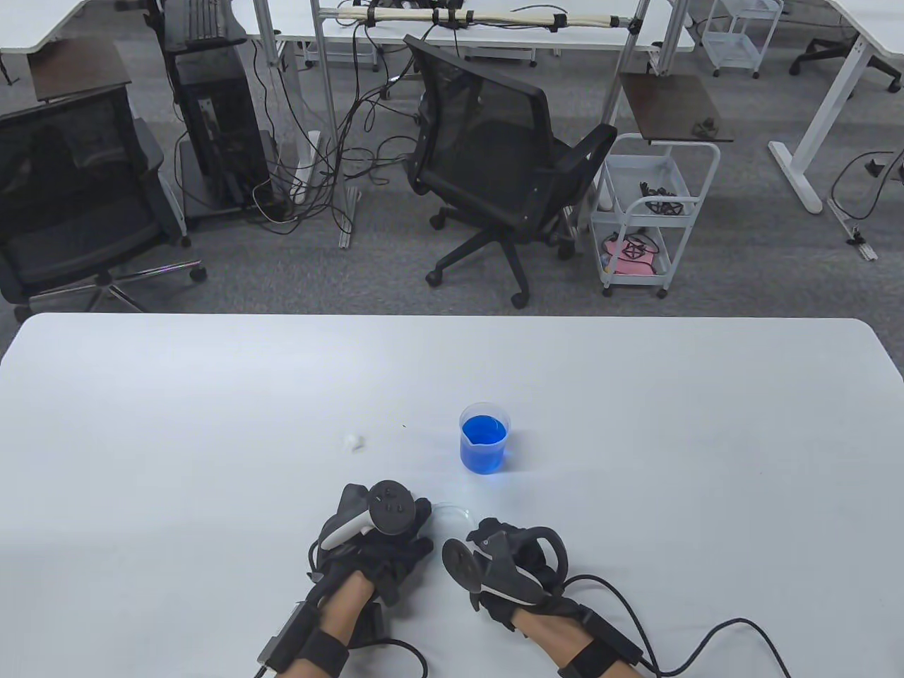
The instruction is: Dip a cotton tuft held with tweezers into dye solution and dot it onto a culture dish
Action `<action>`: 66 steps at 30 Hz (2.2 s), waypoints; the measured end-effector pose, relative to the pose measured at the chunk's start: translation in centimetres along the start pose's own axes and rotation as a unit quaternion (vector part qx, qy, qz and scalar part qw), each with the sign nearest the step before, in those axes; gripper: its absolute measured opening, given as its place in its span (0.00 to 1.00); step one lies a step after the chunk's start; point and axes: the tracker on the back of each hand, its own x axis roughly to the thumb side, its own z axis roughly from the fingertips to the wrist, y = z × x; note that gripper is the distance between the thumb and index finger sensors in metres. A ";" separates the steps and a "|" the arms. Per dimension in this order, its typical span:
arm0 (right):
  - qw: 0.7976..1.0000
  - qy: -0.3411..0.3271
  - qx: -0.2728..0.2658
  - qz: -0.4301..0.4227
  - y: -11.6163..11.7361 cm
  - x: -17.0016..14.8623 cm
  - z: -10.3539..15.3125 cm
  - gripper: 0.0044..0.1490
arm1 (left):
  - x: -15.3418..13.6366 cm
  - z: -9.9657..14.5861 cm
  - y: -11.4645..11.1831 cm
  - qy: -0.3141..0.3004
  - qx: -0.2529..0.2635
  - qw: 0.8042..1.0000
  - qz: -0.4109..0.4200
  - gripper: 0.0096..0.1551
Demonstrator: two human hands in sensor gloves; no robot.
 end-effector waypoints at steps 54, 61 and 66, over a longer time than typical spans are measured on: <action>1.000 0.020 -0.009 0.017 0.8 -0.5 -1.7 0.25 | 0.1 0.0 -0.1 -0.002 0.001 1.000 0.002 0.39; 0.999 0.032 -0.018 0.011 0.4 -1.2 -1.7 0.25 | 0.0 0.0 -0.1 -0.003 0.001 1.000 0.004 0.39; 0.999 0.021 0.006 0.028 1.8 -0.8 -1.9 0.25 | 0.0 0.0 -0.1 -0.003 0.002 1.000 0.004 0.39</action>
